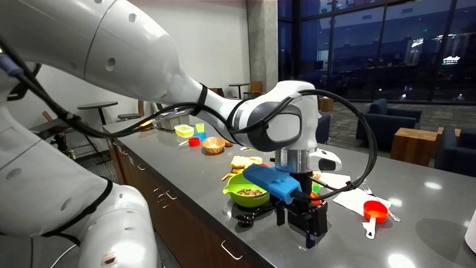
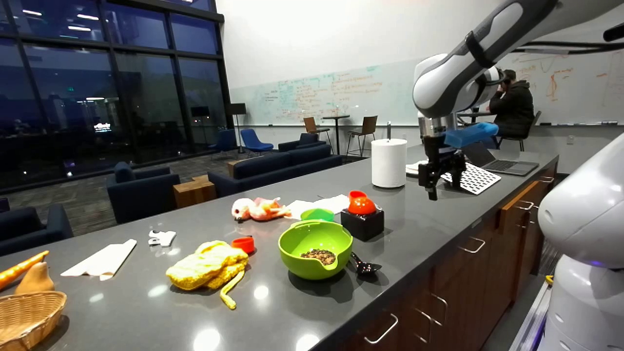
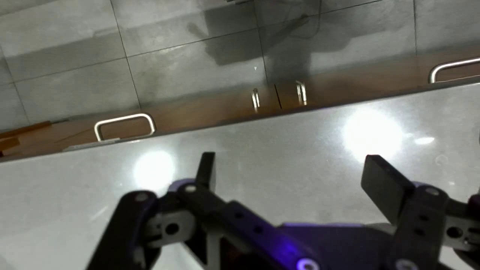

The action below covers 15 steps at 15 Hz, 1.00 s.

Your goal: Press the big orange button on the black box

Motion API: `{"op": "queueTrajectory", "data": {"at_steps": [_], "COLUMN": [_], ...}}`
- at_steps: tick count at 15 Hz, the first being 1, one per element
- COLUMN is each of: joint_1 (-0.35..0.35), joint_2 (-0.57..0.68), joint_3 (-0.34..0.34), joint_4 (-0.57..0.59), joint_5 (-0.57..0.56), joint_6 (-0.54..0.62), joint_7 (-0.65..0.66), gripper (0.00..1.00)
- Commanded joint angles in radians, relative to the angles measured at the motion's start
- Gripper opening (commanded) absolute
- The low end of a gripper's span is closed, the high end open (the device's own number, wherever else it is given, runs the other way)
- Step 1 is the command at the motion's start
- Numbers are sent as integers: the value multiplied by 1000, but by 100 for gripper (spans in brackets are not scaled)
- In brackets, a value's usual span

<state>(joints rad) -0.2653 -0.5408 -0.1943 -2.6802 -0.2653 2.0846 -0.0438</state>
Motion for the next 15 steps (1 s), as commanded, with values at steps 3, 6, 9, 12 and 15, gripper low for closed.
{"op": "queueTrajectory", "data": {"at_steps": [3,6,9,12,15], "joint_1": [62,101,145,185,208], "joint_2": [1,21,59,126,221], "joint_3": [-1,-8,-17,-16,1], "joint_4": [37,77,133,197,267], "joint_5": [10,28,73,140,182], "joint_6": [72,100,130,156,183], "joint_7": [-117,-193,-258,-291,-293], "gripper": [100,100,100,100,100]}}
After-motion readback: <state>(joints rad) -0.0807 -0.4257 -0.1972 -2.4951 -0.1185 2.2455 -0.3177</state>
